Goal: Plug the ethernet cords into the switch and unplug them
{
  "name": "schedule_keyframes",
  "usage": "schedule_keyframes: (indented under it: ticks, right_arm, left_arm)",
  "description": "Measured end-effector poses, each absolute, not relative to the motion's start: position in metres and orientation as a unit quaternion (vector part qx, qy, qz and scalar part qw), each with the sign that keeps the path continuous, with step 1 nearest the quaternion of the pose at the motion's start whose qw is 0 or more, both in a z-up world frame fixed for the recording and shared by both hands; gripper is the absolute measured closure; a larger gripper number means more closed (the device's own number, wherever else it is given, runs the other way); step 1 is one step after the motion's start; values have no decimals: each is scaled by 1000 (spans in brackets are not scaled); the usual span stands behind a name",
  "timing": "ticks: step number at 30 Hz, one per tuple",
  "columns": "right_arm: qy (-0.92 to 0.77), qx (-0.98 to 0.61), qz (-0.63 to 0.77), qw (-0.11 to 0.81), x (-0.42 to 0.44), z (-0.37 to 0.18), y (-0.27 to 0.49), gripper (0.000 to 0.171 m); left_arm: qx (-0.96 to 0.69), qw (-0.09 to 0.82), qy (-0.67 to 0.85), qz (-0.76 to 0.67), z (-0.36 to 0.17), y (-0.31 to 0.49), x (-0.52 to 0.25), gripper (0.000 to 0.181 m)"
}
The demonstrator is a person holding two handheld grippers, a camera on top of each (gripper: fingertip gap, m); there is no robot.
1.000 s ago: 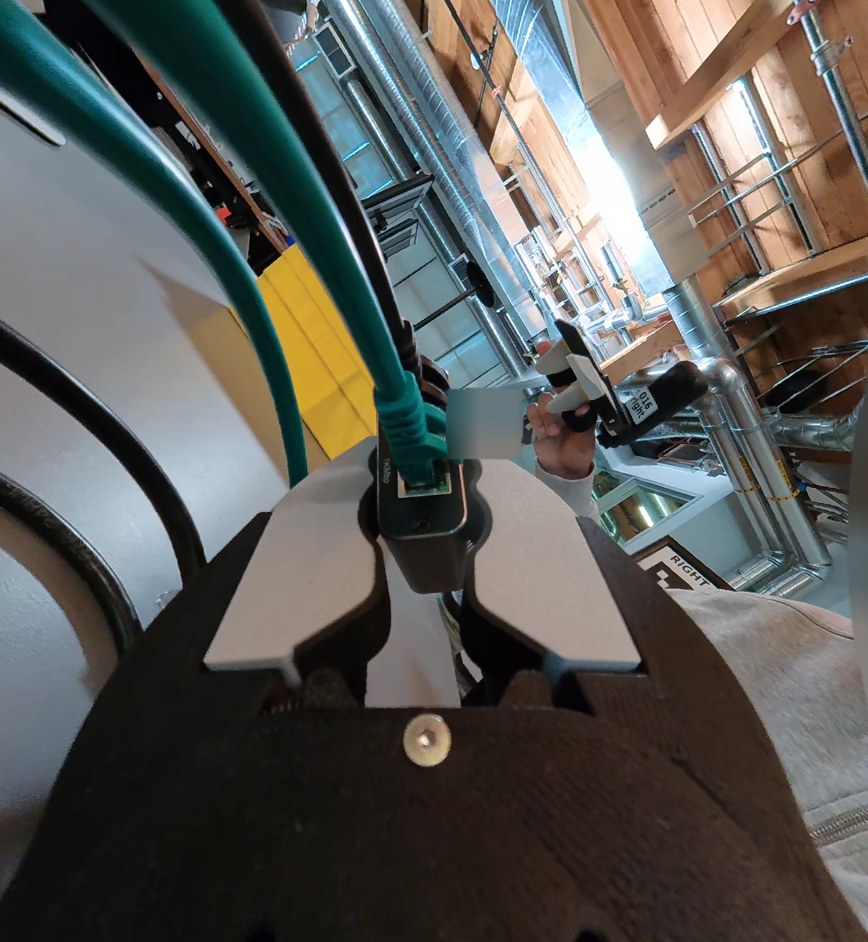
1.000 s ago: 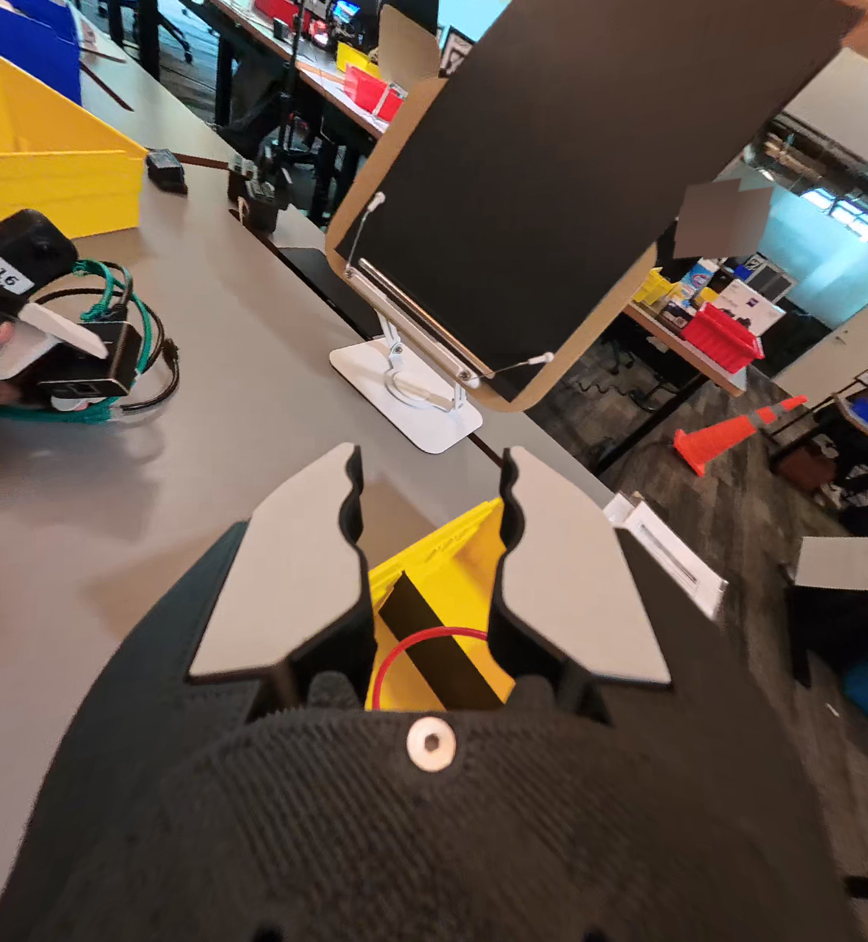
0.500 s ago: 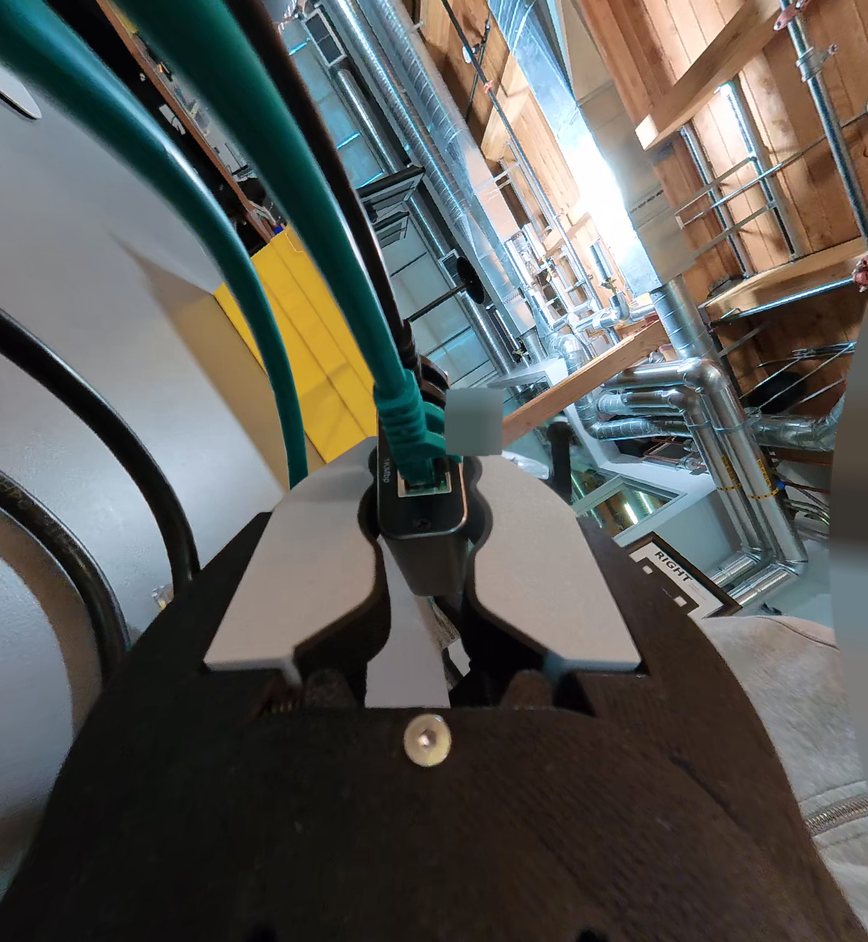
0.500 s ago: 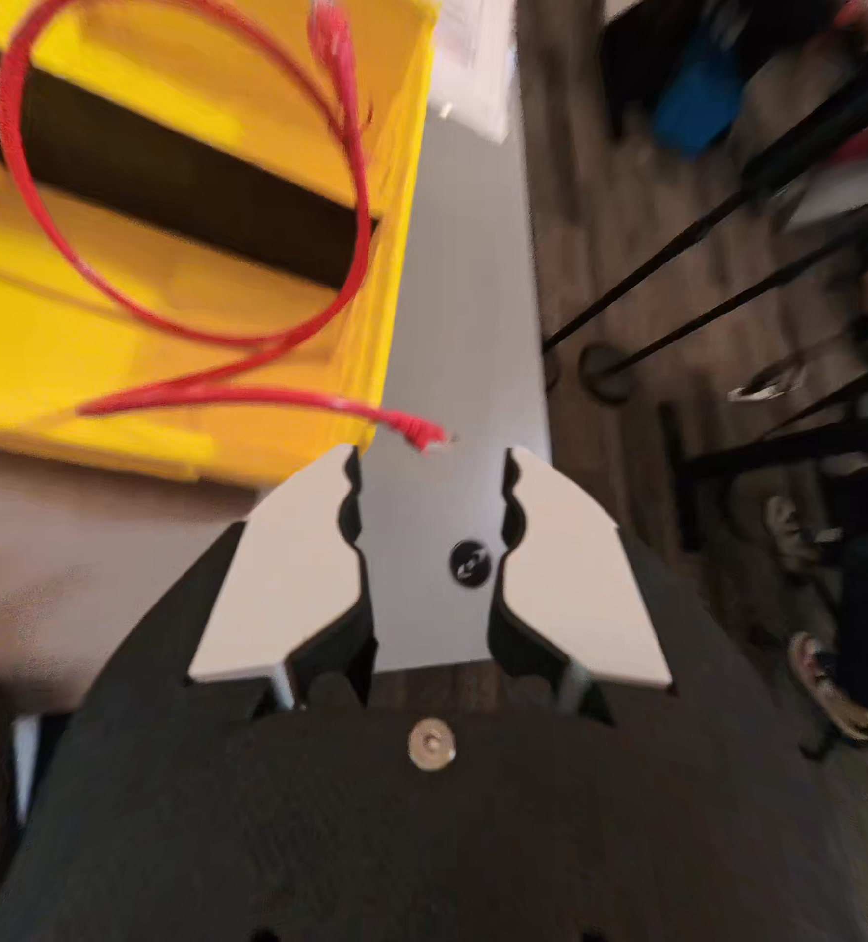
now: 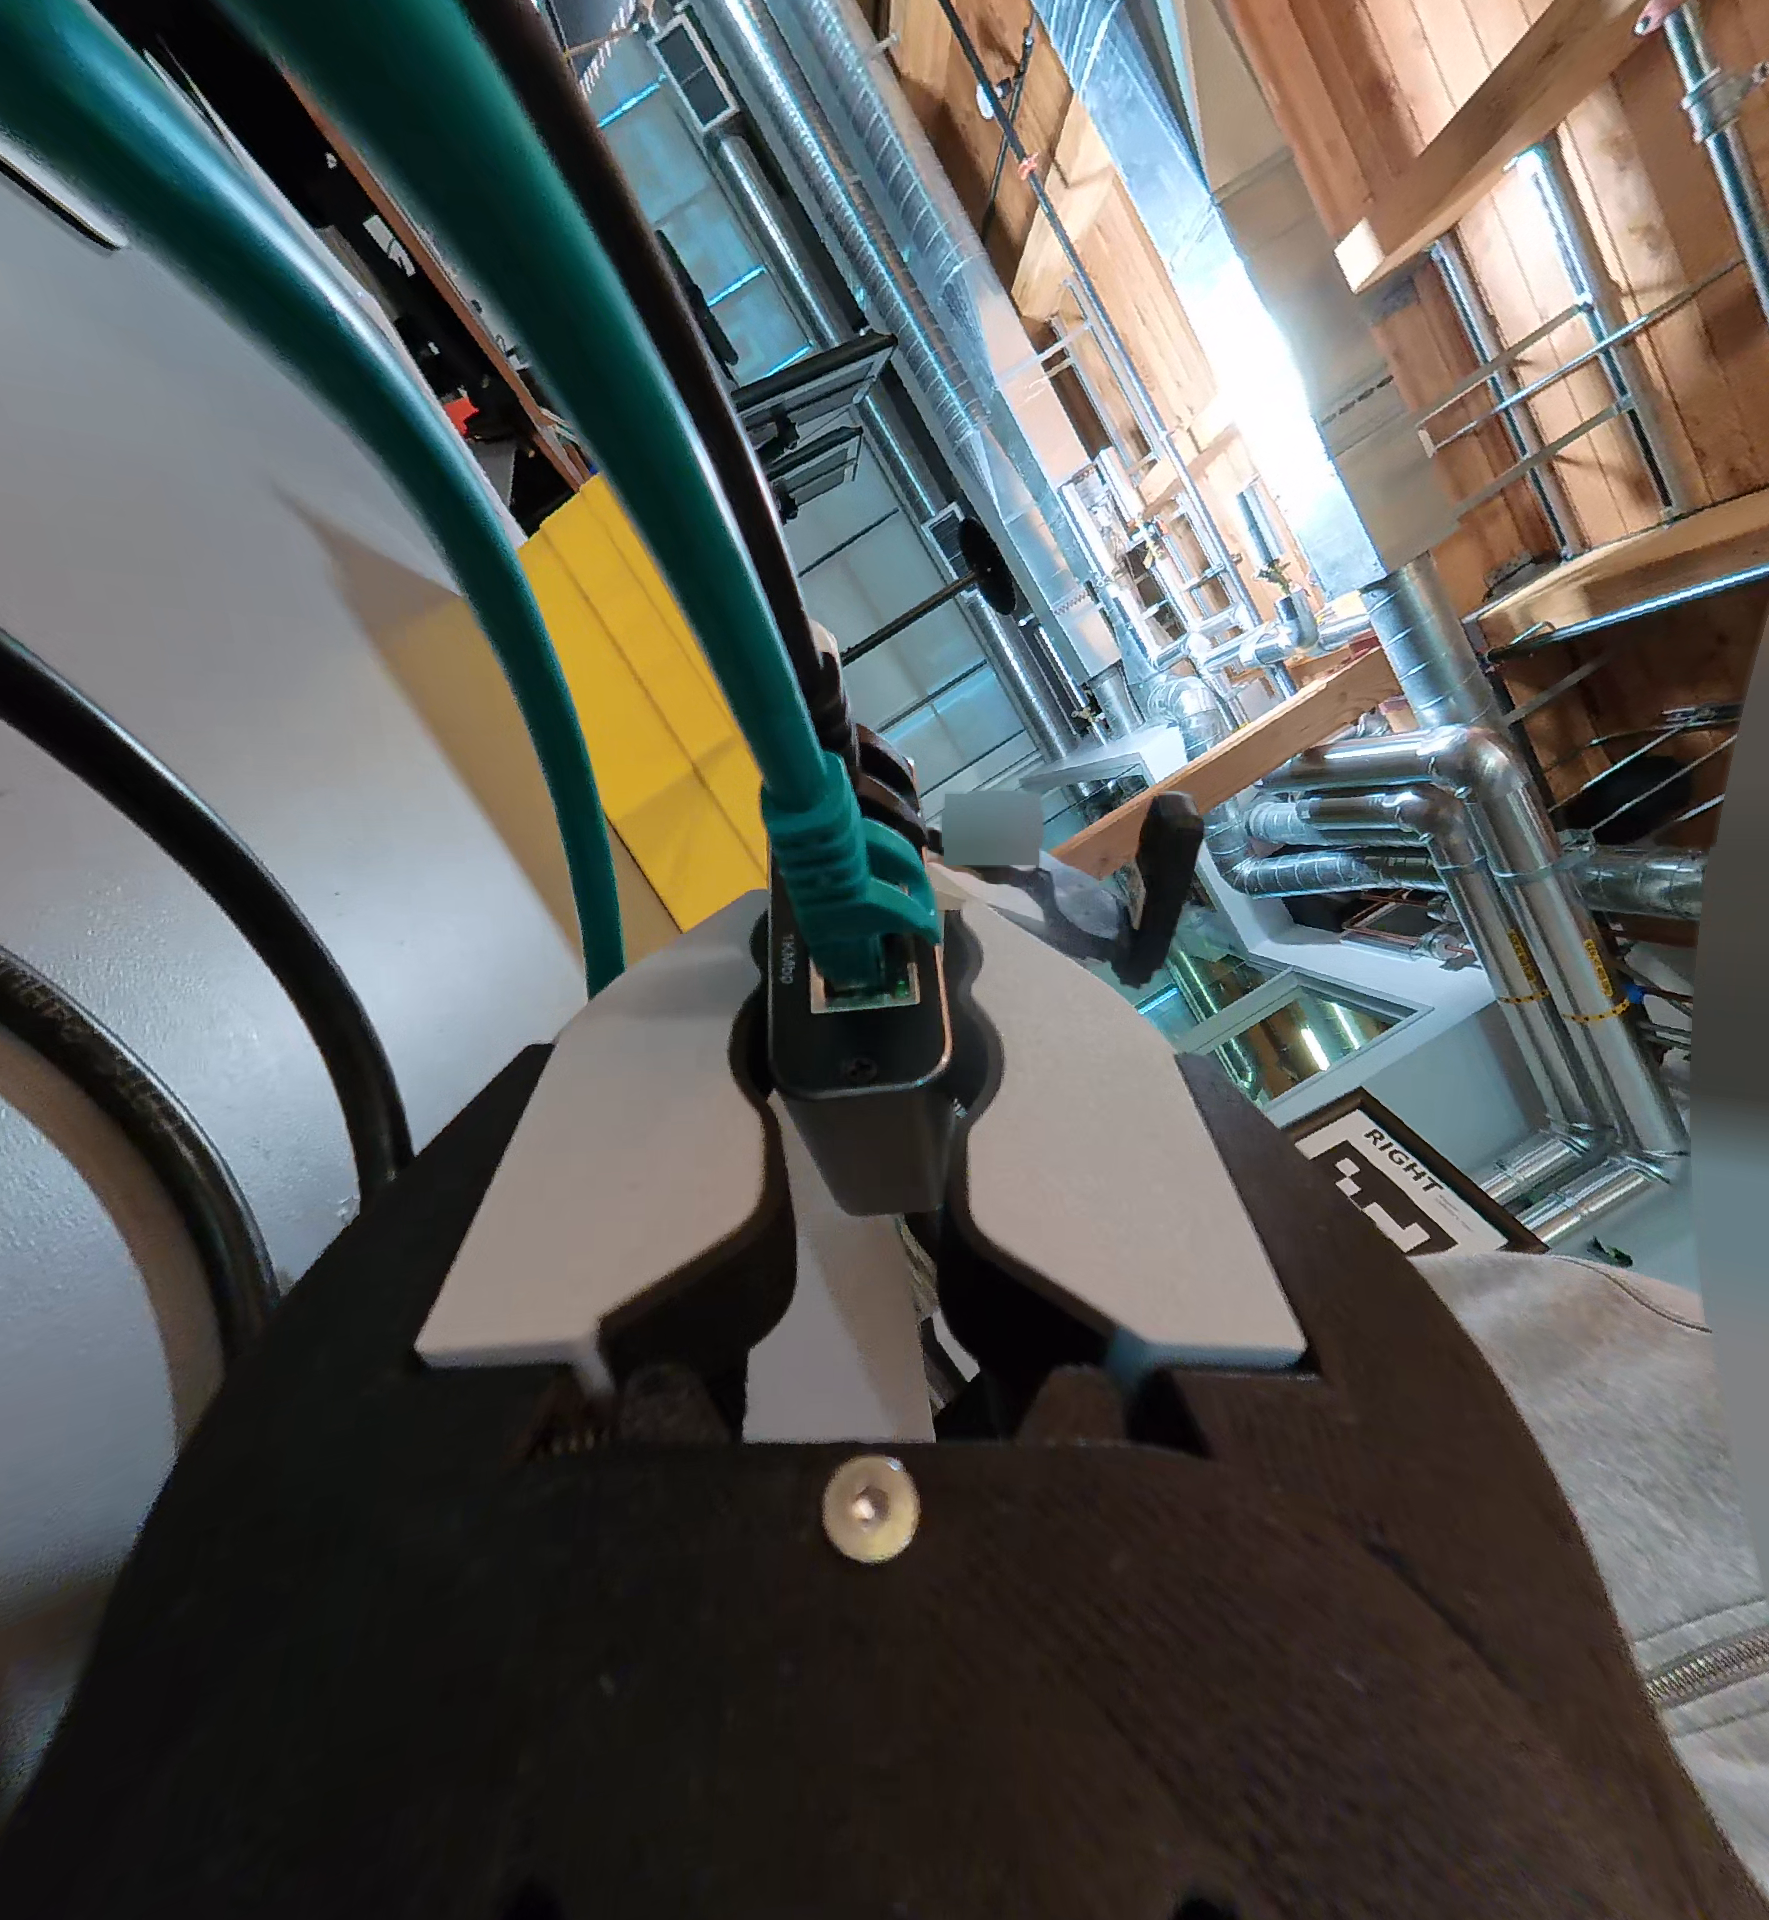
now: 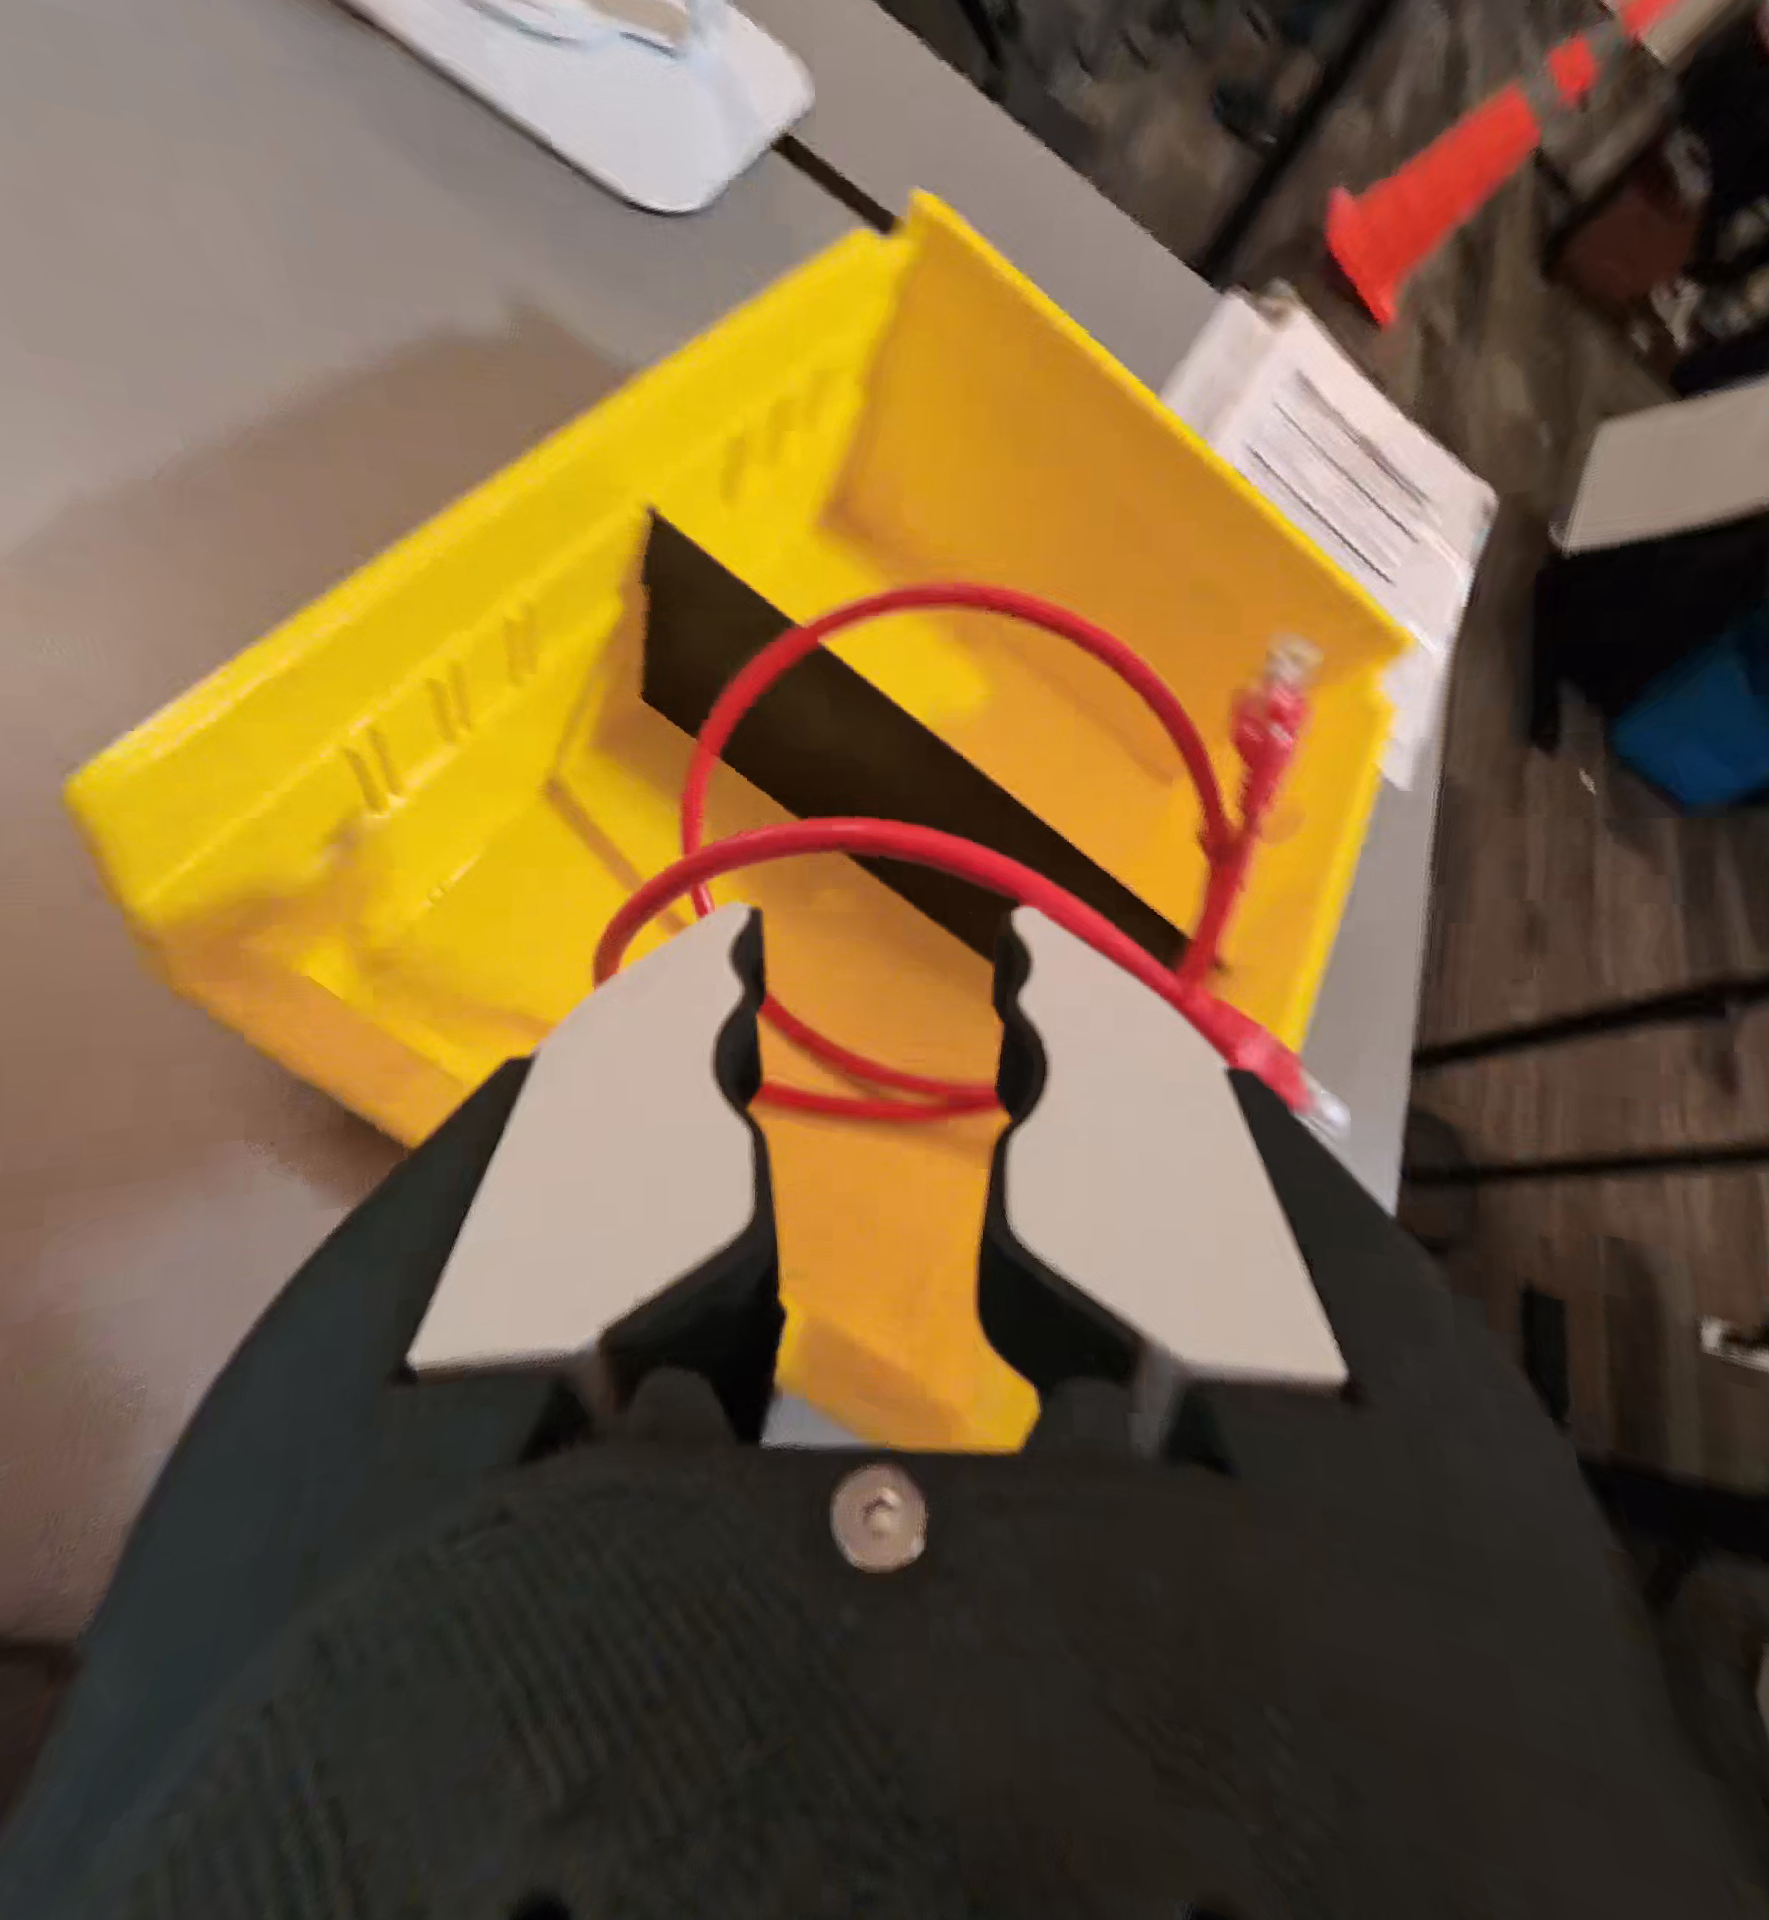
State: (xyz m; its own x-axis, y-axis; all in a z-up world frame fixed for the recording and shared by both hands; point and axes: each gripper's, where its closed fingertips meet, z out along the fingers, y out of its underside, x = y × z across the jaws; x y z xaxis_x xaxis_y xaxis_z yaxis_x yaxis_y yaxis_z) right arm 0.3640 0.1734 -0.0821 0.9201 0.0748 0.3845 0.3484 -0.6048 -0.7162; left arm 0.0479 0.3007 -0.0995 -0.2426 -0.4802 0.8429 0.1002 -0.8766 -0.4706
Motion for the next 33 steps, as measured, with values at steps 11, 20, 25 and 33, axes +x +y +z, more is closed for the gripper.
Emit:
schedule_keyframes:
  ticks: [11,20,25,33]
  right_arm:
    - [-152,-934,-120,299,343,-154,218,129]
    - [-116,-966,-14,230,330,-179,198,142]
    - [-79,-951,-1,297,338,-144,199,146]
    - [-80,-902,-102,412,343,-70,203,141]
  left_arm:
    - [-575,178,160,-782,-97,299,45,154]
    - [-574,173,158,-785,-97,299,45,154]
    - [-574,173,157,-785,-98,299,45,154]
    - [-578,176,162,-780,-98,298,46,155]
